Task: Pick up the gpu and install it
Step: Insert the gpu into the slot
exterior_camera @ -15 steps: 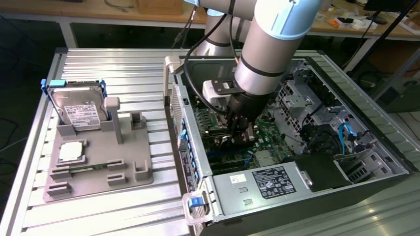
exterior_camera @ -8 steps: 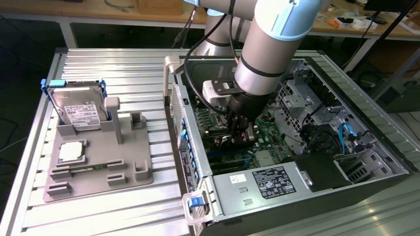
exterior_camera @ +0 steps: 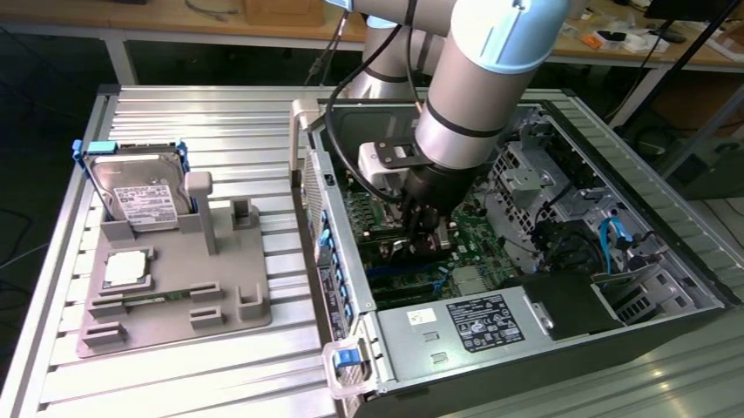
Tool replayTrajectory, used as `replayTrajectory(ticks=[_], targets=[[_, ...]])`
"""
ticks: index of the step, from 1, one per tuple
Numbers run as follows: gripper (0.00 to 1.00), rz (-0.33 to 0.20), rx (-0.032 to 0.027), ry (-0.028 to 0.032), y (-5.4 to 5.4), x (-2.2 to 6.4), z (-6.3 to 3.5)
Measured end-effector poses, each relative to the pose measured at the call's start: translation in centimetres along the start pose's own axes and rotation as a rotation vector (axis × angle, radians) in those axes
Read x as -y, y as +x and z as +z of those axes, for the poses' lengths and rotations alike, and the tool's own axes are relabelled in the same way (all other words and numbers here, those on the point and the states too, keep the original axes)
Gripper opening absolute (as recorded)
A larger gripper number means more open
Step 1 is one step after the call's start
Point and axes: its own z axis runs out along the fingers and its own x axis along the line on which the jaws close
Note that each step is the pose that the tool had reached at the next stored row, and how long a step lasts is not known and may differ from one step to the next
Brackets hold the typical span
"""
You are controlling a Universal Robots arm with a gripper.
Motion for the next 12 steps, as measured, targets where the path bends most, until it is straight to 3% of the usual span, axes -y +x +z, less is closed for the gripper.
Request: replayTrajectory(ticks=[7,12], targets=[[0.27,0.0,-0.0002,-0.0004,0.0,-0.21,-0.01],[0.27,0.001,-0.0001,-0.0048,0.09,-0.17,-0.01]])
